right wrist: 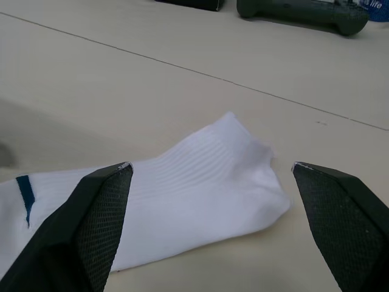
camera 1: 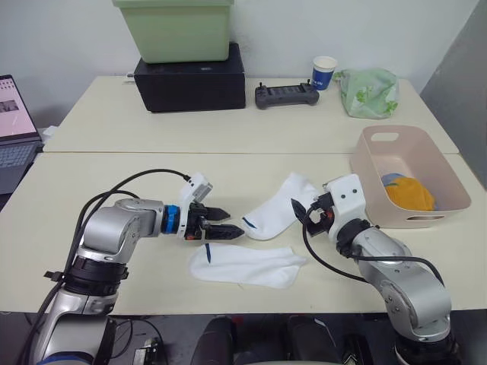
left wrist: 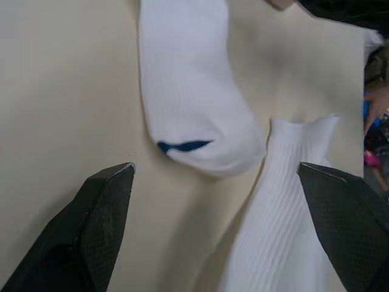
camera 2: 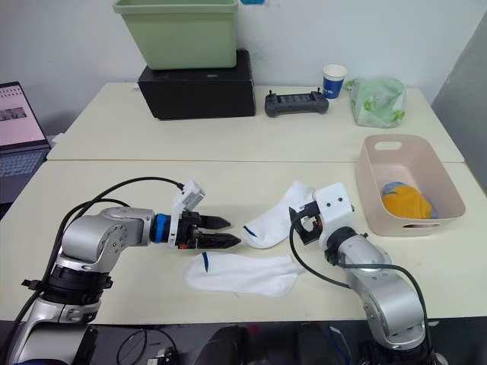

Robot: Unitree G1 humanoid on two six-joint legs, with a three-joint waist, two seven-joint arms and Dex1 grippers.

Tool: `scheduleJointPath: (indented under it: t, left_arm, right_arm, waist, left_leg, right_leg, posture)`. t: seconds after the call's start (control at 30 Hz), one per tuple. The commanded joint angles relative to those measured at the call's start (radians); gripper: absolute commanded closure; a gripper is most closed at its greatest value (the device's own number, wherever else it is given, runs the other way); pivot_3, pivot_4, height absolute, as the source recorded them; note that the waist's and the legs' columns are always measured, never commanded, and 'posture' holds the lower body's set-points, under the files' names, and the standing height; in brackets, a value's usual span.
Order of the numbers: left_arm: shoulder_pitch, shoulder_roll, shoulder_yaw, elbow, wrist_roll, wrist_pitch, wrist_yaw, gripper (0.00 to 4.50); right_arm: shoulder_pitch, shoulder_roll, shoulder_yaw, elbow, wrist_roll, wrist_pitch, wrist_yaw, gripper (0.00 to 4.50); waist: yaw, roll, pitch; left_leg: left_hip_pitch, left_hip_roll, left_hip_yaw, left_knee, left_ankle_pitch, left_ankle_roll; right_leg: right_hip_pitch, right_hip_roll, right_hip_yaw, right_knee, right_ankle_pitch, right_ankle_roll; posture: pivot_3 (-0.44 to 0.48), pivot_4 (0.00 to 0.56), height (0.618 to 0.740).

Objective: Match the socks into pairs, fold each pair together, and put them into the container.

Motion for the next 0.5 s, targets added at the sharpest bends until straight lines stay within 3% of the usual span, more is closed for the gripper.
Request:
scheduleJointPath:
  t: [0.03,0.17,0.2,0.3,0.5]
  left_arm:
    - [-0.026,-0.030,0.001,-0.045,-0.045,0.115,0.074,0.04]
    - [-0.043,-0.108,-0.024,-0.006,-0.043,0.152,0.154,0.04]
    - [-0.044,-0.128,-0.023,0.001,-0.042,0.159,0.176,0.22]
    - [-0.053,-0.207,-0.008,0.037,-0.048,0.197,0.242,0.97]
    - [-0.029,-0.224,-0.018,0.028,-0.049,0.188,0.289,2.89]
  right_arm:
    - [-0.031,-0.043,0.023,-0.048,-0.003,-0.006,0.033,0.00]
    - [-0.055,-0.077,0.007,-0.015,-0.021,-0.013,0.031,0.00]
    - [-0.059,-0.076,-0.003,-0.008,-0.017,-0.011,0.029,0.00]
    - [-0.074,-0.086,-0.035,0.036,-0.039,0.003,0.011,0.00]
    - [-0.122,-0.034,-0.079,0.163,-0.045,-0.015,-0.010,0.00]
  waist:
    - [0.001,0.000,0.000]
    - [0.008,0.000,0.000]
    - [0.009,0.000,0.000]
    - [0.019,0.000,0.000]
    - [0.025,0.000,0.000]
  left_leg:
    - [0.000,0.000,0.000,0.000,0.000,0.000]
    - [0.000,0.000,0.000,0.000,0.000,0.000]
    - [0.000,0.000,0.000,0.001,0.000,0.000]
    - [0.000,-0.001,0.001,0.001,0.000,0.000]
    - [0.001,-0.001,0.001,0.001,0.000,-0.001]
  right_leg:
    - [0.000,0.000,0.000,0.000,0.000,0.000]
    - [0.001,0.000,0.000,-0.001,0.000,0.000]
    - [0.001,-0.001,0.000,-0.001,0.000,0.000]
    - [0.002,-0.001,0.000,-0.001,0.000,0.000]
    - [0.002,-0.002,0.000,-0.002,0.000,0.000]
  posture:
    - [0.000,0.150,0.720]
    - [0.000,0.150,0.720]
    - [0.000,0.150,0.720]
    - [0.000,0.150,0.720]
    - [0.000,0.150,0.720]
